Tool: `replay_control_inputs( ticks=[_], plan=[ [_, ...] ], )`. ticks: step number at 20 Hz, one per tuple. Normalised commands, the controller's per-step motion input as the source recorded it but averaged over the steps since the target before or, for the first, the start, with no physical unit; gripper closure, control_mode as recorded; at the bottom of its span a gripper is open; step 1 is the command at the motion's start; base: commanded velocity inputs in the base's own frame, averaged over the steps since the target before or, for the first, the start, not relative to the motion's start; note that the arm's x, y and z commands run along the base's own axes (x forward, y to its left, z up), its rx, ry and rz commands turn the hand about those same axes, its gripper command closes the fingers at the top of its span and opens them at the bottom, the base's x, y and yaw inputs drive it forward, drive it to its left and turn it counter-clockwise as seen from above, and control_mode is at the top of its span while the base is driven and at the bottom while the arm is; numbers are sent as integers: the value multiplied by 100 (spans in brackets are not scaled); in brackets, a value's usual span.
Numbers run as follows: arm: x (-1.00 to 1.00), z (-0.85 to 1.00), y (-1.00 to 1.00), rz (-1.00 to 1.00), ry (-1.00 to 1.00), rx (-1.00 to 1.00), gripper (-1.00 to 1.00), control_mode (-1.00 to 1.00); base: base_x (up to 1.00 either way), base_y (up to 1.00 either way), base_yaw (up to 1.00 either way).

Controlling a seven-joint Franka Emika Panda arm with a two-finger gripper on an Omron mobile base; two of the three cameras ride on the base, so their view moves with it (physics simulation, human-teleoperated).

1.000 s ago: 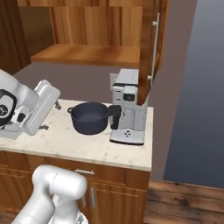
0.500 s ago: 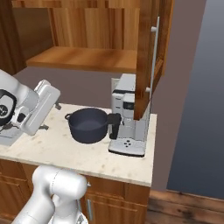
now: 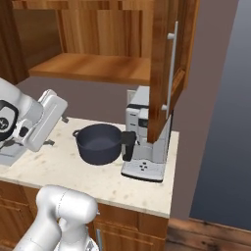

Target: Pick the kettle from the cabinet and place it on a stove burner. Then pick the pot from the counter and place it on another stove burner. Finally, turn both burners on.

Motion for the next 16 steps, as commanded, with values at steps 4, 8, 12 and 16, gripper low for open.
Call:
replay_control_inputs(
  ticks=[4, 8, 12, 16],
  plan=[
    [0, 0, 0, 0, 0, 0, -100, 100, 41, -27, 10],
    [5, -9, -7, 2, 1, 2, -100, -100, 8, -6, 2],
    [9, -31, 0, 0, 2, 0, -100, -100, 0, 0, 0],
    [14, -23, 0, 0, 6, 0, -100, -100, 0, 0, 0]
  ],
)
